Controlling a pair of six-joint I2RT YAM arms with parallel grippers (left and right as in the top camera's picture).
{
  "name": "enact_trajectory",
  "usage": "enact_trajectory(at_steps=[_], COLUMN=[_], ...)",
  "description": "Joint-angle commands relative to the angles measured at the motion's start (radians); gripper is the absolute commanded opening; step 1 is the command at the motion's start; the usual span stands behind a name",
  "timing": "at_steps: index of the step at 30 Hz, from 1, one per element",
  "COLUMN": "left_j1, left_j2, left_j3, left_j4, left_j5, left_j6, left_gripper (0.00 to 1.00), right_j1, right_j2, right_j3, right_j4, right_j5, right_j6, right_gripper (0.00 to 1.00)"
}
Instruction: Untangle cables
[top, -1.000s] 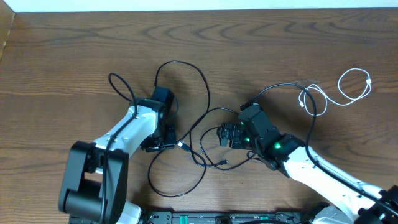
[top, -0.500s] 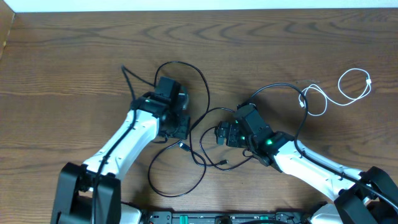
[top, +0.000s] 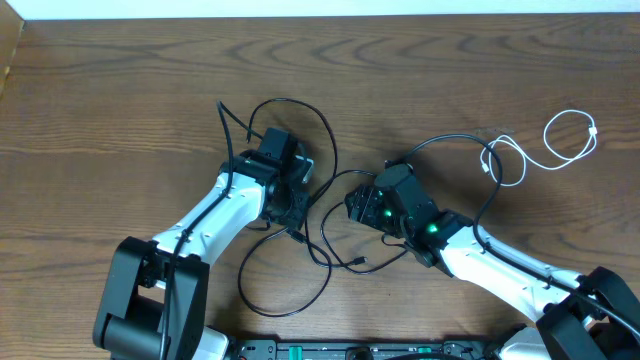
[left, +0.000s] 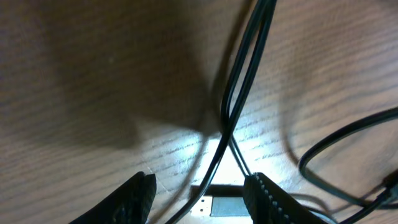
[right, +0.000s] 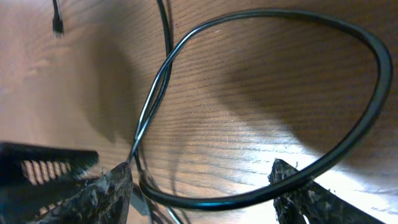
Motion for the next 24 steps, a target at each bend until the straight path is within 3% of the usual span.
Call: enact_trajectory(at_steps=[1, 12, 15, 21, 24], left_j1=[-0.002, -0.002, -0.002, -0.002, -0.002], left_j2=[0.011, 0.013, 0.013, 0.013, 0.013], left_j3=[-0.014, -0.084, -0.089, -0.092, -0.093], left_j4=[-0.018, 0.08, 0.104, 0.129, 0.128], left_j5=[-0.013, -0.009, -0.009, -0.009, -0.009], left_j6=[0.081, 0.099, 0.099, 0.097, 0.091], left_gripper=[0.52, 0.51, 0.39, 0.33, 0.19], right_j1=[0.009, 0.008, 0.009, 0.009, 0.008], right_j2=[0.019, 0.026, 0.026, 0.026, 0.026], right_j3=[-0.002, -0.002, -0.002, -0.002, -0.002], right_j4=[0.0, -0.003, -0.004, -0.006, -0.005], right_j5=[0.019, 0.067, 0.066, 0.066, 0.067], right_j6=[0.106, 0.071, 0.07, 0.051, 0.034], right_gripper=[0.69, 0.69, 0.69, 0.69, 0.68])
